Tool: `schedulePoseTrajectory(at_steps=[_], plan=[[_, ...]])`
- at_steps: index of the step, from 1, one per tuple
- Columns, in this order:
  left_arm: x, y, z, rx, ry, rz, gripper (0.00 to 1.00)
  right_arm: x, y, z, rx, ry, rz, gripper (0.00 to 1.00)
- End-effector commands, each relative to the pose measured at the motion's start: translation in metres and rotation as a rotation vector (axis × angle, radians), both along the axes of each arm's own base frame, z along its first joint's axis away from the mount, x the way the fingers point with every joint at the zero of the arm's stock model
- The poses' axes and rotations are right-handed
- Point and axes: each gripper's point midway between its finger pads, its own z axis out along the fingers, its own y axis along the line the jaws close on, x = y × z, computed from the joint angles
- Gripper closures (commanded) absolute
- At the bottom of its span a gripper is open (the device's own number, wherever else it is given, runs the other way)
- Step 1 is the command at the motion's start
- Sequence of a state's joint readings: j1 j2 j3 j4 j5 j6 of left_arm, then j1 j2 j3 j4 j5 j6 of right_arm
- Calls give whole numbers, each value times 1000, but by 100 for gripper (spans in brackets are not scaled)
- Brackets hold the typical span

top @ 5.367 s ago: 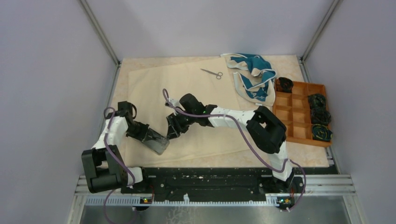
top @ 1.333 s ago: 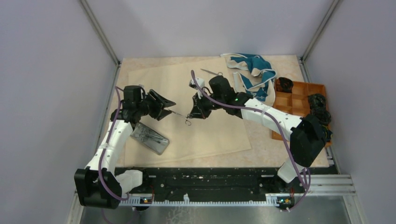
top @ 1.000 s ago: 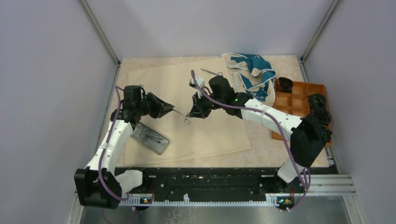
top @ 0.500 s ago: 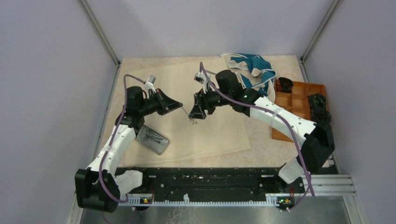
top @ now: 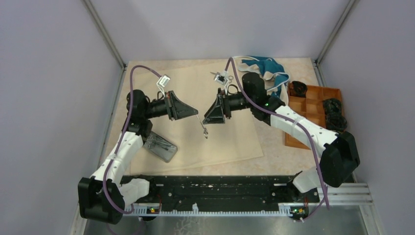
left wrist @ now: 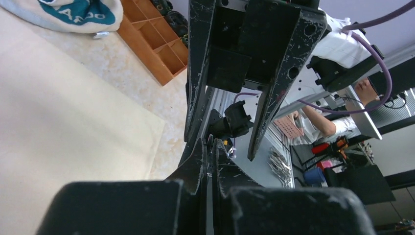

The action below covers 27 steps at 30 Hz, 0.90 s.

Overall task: Open and lay out the surgical kit
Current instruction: Place the medical item in the surgical kit.

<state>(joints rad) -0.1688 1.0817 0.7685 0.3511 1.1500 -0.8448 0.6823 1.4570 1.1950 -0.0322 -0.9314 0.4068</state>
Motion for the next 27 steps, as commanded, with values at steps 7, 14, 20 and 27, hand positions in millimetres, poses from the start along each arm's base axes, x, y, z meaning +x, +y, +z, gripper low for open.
schedulePoseTrajectory(at_steps=[7, 14, 20, 27], plan=[[-9, -4, 34, -30, -161, -52, 100, 0, 14, 23, 123, -34, 92, 52], [-4, -5, 35, -23, -161, -39, 100, 1, 25, 20, 115, -33, 101, 60], [1, -4, 30, 2, -152, -13, 100, 4, 25, 18, 104, -47, 81, 75], [13, -3, 26, 26, -140, 42, 100, 6, 28, 9, 62, -107, 67, 100]])
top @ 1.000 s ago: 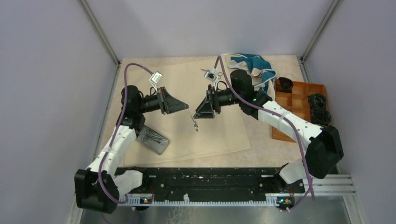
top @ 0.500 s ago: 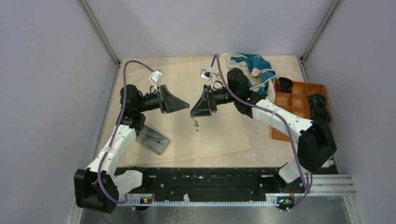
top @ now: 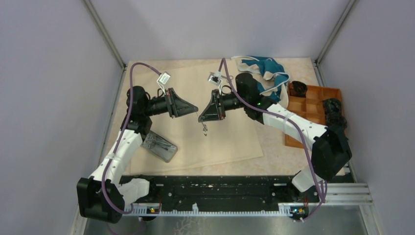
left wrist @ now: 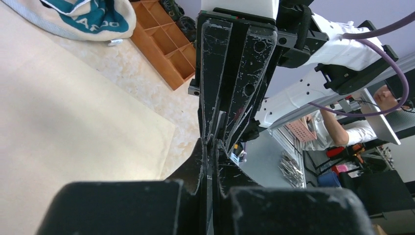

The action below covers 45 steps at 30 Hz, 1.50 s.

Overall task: Open and lay out the surgical kit
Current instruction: Place the medical item in the surgical kit.

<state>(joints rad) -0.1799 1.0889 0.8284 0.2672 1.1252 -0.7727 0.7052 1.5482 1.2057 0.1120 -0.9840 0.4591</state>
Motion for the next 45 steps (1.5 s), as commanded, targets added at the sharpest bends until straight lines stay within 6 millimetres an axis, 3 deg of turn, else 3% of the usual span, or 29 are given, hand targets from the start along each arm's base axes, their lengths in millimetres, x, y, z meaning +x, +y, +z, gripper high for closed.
schedulePoseTrajectory(at_steps=[1, 4, 7, 10, 11, 14, 22, 30, 34, 38, 45], plan=[[9, -1, 18, 3, -100, 31, 100, 5, 8, 14, 15, -132, -2, 100], [16, 1, 18, 12, -98, 71, 99, 14, 8, 10, 3, -190, -42, 100], [33, 9, 14, 61, -70, 199, 59, 29, 6, 4, -27, -277, -87, 100], [47, 22, 8, 121, -44, 339, 37, 57, -3, -7, -66, -352, -134, 100], [51, 28, 6, 142, -31, 391, 19, 70, -7, -13, -96, -378, -155, 100], [55, 44, -6, 208, 20, 503, 2, 116, -23, -37, -215, -517, -209, 100], [49, 65, -32, 410, 127, 561, 1, 234, -63, -88, -438, -631, -288, 100], [46, 66, -51, 474, 184, 529, 1, 313, -83, -137, -616, -662, -330, 100], [41, 65, -62, 498, 212, 489, 1, 342, -95, -160, -717, -685, -344, 100], [43, 65, -70, 513, 218, 481, 1, 362, -97, -170, -733, -688, -366, 100], [51, 62, -76, 528, 236, 458, 1, 372, -68, -177, -635, -728, -363, 100]])
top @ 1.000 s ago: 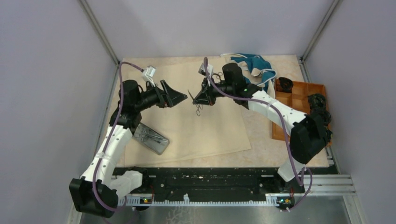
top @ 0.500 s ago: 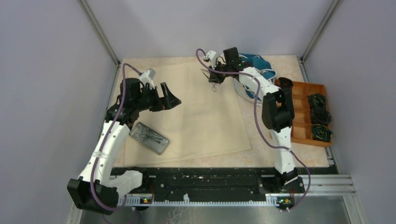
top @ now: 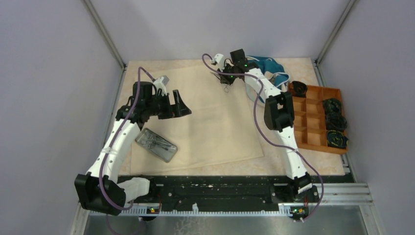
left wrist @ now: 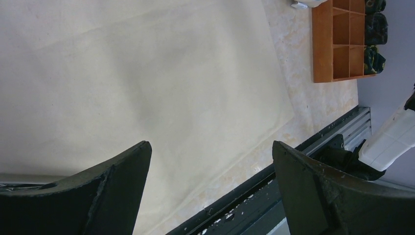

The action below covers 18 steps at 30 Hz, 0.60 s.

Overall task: Open and lay out the surgical kit
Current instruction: Place the medical item in the surgical kit.

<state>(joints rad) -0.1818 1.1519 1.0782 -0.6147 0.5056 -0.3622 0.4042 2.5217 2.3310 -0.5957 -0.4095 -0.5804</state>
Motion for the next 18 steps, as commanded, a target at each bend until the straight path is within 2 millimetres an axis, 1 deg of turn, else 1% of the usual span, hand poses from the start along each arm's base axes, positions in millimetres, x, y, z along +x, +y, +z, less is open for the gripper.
schedulePoseTrajectory(at_steps=[1, 4, 6, 15, 18], plan=[[7, -4, 11, 1, -32, -32, 1, 20, 24, 20, 65, -101, 26, 100], [8, -3, 11, 10, -28, -35, 1, 26, 33, 14, 89, -88, 4, 100], [9, -3, 11, 18, -26, -37, 1, 27, 34, 8, 85, -82, -2, 100], [10, -1, 8, 30, -19, -34, 1, 15, 40, -11, 56, -50, 27, 100], [10, -1, 8, 31, -21, -35, 1, 12, 45, -6, 84, -35, 26, 100]])
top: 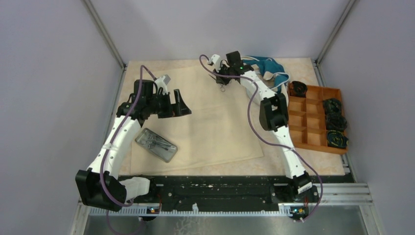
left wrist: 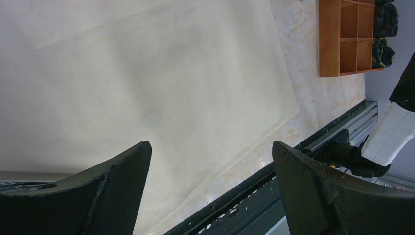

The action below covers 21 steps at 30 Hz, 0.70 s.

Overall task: Open and lay out the surgical kit
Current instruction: Place the medical item in the surgical kit.

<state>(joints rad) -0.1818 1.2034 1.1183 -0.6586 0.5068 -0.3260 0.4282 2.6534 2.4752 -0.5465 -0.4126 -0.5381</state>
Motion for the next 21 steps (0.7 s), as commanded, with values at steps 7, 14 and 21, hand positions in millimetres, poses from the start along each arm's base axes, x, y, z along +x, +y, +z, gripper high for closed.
schedulePoseTrajectory(at_steps=[7, 14, 21], plan=[[6, 0, 14, 8, -55, -14, 1, -5, 14, -7, 3, -6, 1, 100], [3, 1, 14, 15, -56, -10, 1, 2, 8, -21, -35, -25, -15, 100], [4, 2, 16, 17, -64, -10, 1, 0, 14, -31, -2, 2, -13, 97]])
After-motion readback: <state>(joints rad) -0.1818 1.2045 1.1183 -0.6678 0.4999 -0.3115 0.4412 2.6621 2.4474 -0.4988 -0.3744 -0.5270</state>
